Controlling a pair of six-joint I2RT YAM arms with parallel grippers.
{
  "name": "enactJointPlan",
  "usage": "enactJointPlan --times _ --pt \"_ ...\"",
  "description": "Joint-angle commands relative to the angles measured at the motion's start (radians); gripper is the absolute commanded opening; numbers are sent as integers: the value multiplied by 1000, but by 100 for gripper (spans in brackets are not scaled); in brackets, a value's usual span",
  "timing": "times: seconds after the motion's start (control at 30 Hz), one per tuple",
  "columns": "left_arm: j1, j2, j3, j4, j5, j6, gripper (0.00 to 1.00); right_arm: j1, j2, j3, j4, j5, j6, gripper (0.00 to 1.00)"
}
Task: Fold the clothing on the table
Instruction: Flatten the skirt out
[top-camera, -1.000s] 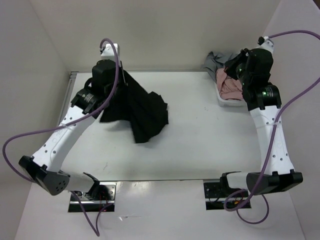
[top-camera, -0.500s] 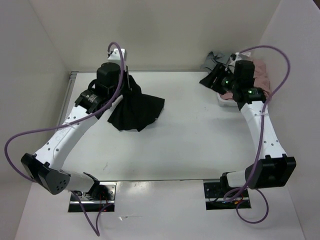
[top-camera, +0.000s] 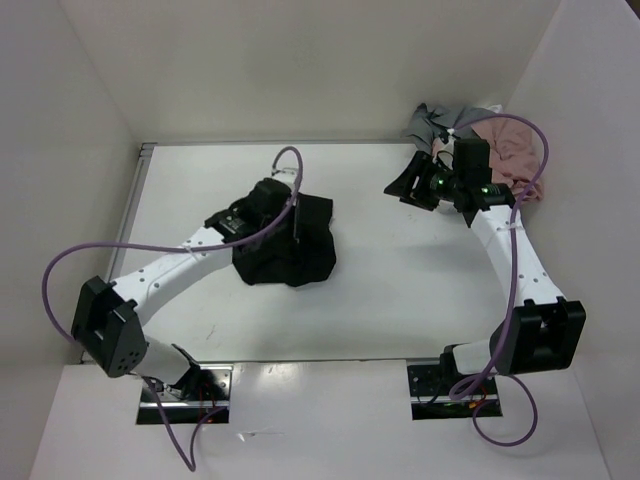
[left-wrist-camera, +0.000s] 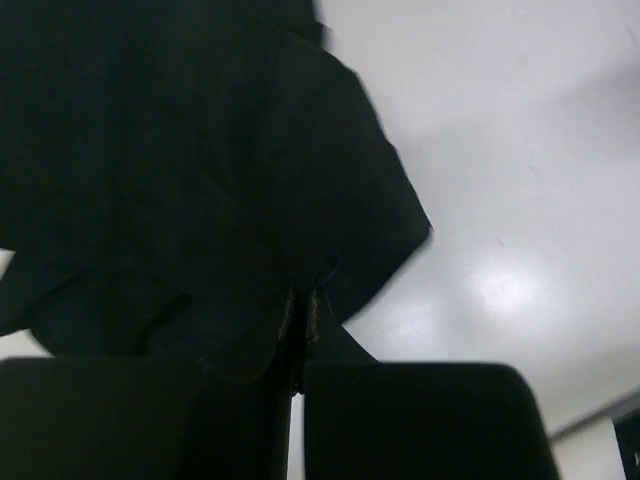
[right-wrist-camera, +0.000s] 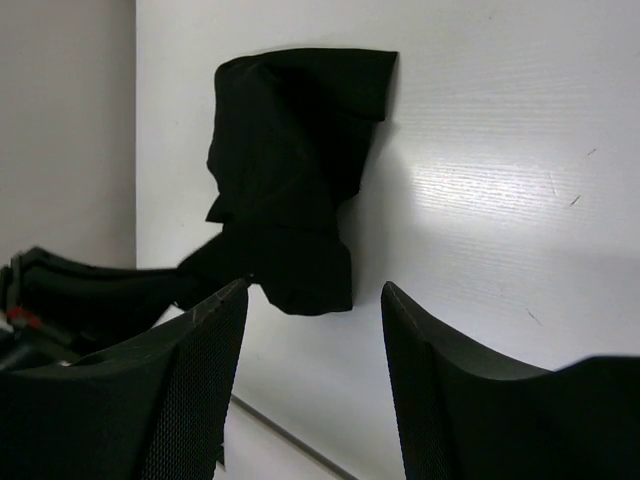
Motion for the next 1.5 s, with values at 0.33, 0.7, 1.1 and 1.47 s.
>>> enactJointPlan --times 0.33,0.7,1.1,1.47 --pt "181 -13 360 -137 -201 57 0 3 28 23 29 -5 -21 62" --pt "-207 39 -250 163 104 -273 3 3 57 23 0 16 -21 62" --pt "-237 63 44 -37 -17 -154 97 144 143 -136 -23 19 77 62" --pt "188 13 -28 -1 3 -180 99 540 172 -341 164 49 323 60"
